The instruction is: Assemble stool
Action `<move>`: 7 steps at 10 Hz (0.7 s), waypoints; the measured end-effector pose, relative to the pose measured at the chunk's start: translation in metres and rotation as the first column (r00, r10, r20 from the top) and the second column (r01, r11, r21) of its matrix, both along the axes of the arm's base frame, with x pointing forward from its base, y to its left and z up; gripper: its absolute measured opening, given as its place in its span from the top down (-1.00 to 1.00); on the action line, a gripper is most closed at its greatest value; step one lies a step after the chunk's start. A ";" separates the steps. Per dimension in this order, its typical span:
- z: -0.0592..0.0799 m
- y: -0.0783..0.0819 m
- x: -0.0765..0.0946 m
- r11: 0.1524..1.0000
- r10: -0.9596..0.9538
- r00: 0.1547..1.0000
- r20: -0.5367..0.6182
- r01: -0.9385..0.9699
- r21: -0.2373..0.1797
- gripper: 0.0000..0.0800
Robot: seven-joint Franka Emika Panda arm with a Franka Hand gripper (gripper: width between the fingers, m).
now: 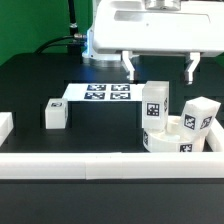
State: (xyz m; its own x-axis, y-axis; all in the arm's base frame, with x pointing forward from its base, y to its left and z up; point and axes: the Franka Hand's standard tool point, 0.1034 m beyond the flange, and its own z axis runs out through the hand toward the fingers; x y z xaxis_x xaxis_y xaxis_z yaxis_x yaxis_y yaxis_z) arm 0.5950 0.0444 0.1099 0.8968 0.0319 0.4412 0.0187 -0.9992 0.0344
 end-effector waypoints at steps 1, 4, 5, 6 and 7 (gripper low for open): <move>-0.003 0.005 -0.007 0.997 -0.052 0.990 -0.129 0.059 0.052 -0.62; 0.002 0.012 -0.009 0.992 -0.057 0.930 -0.362 0.093 0.082 -0.62; 0.001 0.012 -0.016 0.992 -0.043 0.874 -0.484 0.095 0.083 -0.62; 0.002 0.010 -0.009 0.991 -0.048 0.868 -0.494 0.103 0.085 -0.62; -0.004 0.000 -0.009 0.984 -0.087 0.861 -0.500 0.152 0.091 -0.62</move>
Offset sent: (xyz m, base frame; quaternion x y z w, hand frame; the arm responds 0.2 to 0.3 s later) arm 0.0000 0.0000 0.0000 0.0000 -0.1790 0.0000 0.9838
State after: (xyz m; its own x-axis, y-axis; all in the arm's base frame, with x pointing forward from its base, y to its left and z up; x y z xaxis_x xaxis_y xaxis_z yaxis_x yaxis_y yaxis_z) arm 0.5857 0.0444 0.1059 0.9913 -0.1141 -0.0660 -0.1187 -0.9904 -0.0703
